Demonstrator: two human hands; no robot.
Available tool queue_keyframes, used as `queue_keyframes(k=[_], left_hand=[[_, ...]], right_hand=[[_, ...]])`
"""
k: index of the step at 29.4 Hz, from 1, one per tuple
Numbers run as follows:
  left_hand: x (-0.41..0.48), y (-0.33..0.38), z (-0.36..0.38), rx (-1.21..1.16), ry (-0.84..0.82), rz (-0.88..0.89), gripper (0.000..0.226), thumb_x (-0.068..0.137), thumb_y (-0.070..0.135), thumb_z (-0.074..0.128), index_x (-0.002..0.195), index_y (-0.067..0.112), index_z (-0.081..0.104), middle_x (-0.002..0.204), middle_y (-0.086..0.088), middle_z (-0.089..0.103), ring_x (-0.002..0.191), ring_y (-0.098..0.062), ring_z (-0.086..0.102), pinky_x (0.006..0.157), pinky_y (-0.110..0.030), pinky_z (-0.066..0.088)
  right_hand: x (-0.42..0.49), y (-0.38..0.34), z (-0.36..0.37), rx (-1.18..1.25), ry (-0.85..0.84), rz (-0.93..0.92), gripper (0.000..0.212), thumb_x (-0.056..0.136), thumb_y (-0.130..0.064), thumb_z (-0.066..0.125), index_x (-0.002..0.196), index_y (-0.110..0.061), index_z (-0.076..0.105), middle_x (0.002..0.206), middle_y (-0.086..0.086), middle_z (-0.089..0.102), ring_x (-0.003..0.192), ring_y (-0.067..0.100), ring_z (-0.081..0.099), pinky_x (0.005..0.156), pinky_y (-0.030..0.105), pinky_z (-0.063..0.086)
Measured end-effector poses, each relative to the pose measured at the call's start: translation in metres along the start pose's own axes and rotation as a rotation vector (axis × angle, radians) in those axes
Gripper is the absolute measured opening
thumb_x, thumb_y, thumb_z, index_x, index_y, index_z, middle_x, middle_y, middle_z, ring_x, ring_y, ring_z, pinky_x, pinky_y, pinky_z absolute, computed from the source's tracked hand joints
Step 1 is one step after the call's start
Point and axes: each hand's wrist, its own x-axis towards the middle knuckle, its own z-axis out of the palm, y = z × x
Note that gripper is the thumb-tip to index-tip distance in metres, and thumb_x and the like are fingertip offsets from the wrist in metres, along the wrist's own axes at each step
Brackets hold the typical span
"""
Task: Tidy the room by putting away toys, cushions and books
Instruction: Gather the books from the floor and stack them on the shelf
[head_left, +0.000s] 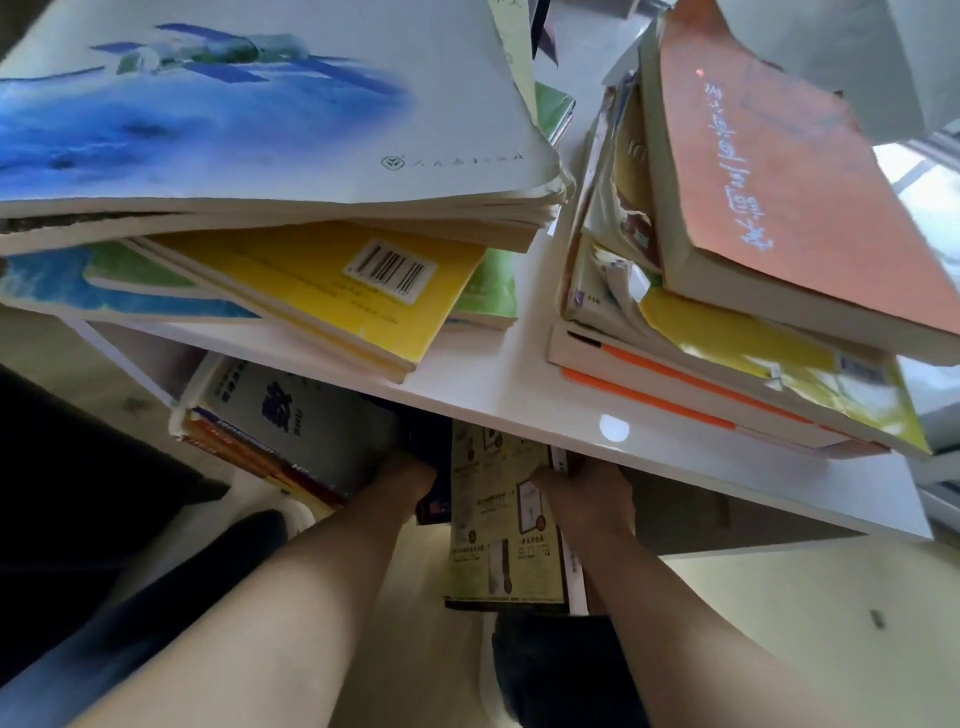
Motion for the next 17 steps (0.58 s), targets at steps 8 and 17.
queue_keyframes(k=[8,17], left_hand=[[0.013,0.003,0.014,0.08,0.032,0.081,0.021,0.096,0.015,0.047,0.108,0.001,0.058,0.085,-0.012,0.061,0.083,-0.027,0.064,0.068,-0.034,0.056],[-0.042,-0.009,-0.01,0.481,0.123,0.137,0.033,0.097,0.025,0.045,0.121,0.005,0.056,0.123,-0.011,0.059,0.1,-0.019,0.061,0.086,-0.027,0.052]], right_hand=[[0.015,0.002,-0.009,0.066,0.056,0.037,0.01,0.088,-0.026,0.06,0.094,-0.018,0.057,0.103,0.008,0.064,0.1,0.027,0.059,0.09,0.04,0.05],[0.012,0.001,-0.017,0.034,0.263,0.02,0.019,0.093,-0.033,0.053,0.096,-0.014,0.057,0.103,0.01,0.064,0.1,0.03,0.061,0.088,0.039,0.051]])
